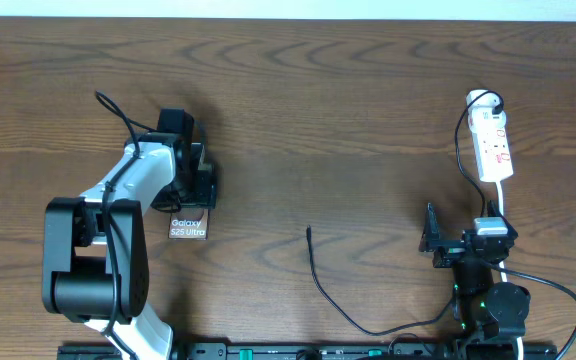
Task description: Plug charger to phone and switch on socket
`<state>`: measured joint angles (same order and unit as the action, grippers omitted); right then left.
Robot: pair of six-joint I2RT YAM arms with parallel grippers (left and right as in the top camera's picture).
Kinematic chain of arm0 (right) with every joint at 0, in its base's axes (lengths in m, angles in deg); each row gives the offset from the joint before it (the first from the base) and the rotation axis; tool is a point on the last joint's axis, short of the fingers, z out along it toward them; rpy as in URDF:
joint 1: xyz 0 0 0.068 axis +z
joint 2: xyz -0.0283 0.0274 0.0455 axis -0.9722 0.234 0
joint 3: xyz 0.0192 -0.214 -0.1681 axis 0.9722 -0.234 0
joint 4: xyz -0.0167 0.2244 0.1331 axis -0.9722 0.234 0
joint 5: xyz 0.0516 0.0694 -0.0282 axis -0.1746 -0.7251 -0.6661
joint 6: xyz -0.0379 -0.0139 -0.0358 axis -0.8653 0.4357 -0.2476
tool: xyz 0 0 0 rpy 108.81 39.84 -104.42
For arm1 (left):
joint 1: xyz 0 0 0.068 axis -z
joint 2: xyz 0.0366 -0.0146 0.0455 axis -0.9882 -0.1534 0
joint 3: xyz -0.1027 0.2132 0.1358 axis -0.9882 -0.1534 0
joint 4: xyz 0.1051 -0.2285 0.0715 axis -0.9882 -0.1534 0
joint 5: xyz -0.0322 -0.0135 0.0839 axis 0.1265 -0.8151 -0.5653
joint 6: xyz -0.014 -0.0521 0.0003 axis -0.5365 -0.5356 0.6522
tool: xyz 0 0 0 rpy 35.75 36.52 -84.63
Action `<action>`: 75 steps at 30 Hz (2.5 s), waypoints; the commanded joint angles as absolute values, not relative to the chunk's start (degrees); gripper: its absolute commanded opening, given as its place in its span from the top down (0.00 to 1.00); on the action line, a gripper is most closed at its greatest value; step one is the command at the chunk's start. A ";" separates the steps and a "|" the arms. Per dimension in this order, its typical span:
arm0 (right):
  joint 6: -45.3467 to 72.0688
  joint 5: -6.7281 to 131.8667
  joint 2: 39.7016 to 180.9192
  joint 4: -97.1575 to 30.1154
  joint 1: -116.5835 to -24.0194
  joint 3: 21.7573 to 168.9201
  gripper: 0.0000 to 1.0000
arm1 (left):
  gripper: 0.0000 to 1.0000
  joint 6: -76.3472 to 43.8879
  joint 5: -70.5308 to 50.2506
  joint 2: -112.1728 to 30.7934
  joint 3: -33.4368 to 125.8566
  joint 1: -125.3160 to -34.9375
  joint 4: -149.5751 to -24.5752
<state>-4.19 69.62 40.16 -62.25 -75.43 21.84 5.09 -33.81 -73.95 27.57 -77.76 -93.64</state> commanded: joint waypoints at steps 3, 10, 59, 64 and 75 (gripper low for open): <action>-4.87 70.03 39.81 -61.97 -75.12 21.78 0.01 | 0.93 5.40 -33.72 -73.46 31.17 -77.89 -96.35; -4.87 70.03 39.81 -61.97 -75.12 21.78 0.01 | 0.92 5.38 -33.68 -72.09 33.55 -77.89 -97.64; -4.87 70.03 39.81 -61.97 -75.12 21.78 0.01 | 0.92 -115.80 38.36 -62.89 34.93 -78.02 -25.30; -4.87 70.03 39.81 -61.97 -75.12 21.78 0.01 | 0.93 -115.78 38.38 -62.89 34.93 -78.02 -25.30; -4.87 70.03 39.81 -61.97 -75.12 21.78 0.01 | 0.92 -116.10 41.55 -62.89 34.93 -78.02 -25.32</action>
